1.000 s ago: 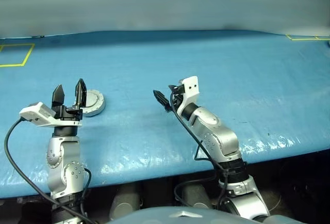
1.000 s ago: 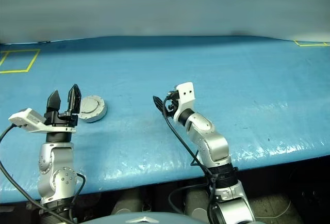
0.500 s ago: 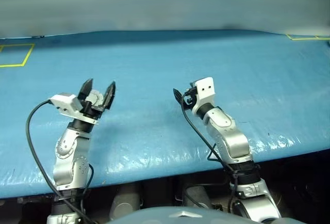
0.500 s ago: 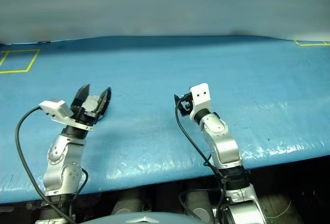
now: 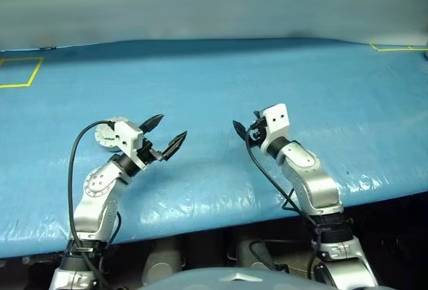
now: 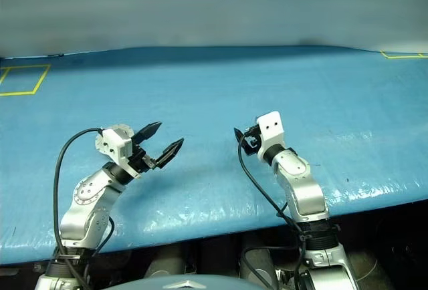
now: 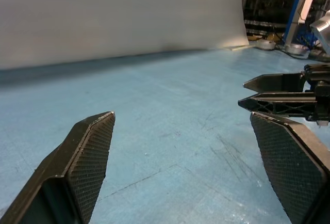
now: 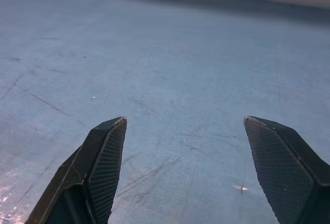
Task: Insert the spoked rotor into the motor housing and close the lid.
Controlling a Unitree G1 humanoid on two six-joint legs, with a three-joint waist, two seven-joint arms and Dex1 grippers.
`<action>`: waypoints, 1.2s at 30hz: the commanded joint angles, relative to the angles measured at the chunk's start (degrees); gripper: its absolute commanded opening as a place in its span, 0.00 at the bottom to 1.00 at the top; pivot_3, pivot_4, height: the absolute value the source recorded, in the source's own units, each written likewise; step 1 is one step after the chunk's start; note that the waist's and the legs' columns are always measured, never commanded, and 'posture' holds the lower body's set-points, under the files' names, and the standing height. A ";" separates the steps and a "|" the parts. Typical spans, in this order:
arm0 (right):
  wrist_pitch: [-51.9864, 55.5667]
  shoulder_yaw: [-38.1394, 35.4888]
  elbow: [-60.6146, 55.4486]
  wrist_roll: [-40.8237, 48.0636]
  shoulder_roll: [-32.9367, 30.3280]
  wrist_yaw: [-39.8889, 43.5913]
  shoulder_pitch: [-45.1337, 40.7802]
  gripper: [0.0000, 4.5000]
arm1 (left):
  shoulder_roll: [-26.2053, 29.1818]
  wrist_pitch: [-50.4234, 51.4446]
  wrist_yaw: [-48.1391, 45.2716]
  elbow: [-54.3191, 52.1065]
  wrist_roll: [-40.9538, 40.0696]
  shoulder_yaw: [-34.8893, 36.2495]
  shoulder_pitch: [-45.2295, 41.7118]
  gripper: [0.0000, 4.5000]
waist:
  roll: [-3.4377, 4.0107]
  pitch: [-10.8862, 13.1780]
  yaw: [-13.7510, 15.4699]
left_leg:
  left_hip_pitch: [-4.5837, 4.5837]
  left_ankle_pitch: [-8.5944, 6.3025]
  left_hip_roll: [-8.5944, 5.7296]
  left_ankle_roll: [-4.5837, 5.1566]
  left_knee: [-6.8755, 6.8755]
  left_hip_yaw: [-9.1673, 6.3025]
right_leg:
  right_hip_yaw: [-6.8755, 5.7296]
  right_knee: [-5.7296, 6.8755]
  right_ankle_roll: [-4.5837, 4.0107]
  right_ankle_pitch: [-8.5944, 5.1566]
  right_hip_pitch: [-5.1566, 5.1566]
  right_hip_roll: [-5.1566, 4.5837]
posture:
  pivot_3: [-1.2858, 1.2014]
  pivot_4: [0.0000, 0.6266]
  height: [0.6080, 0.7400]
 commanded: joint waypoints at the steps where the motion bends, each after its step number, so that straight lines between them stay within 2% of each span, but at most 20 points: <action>1: 0.28 -0.19 -2.35 0.13 -0.56 0.70 -0.57 0.85 | 0.67 0.14 -0.94 -0.42 0.86 -0.49 -0.19 1.00 | 0.00 0.00 0.01 | 0.00 0.00 0.00 0.00 0.00 0.00 | 0.00 0.00 0.00 0.00 0.00 0.00 | 0.52 0.24 1.00; 36: -0.53 0.82 -3.97 -0.79 0.26 0.66 -0.87 0.85 | -0.61 0.30 -0.44 -0.10 1.33 -0.10 -0.51 1.00 | 0.00 0.00 0.03 | 0.00 0.03 -0.02 -0.05 0.01 0.01 | 0.02 0.02 0.06 0.04 0.00 -0.01 | 0.52 0.24 1.00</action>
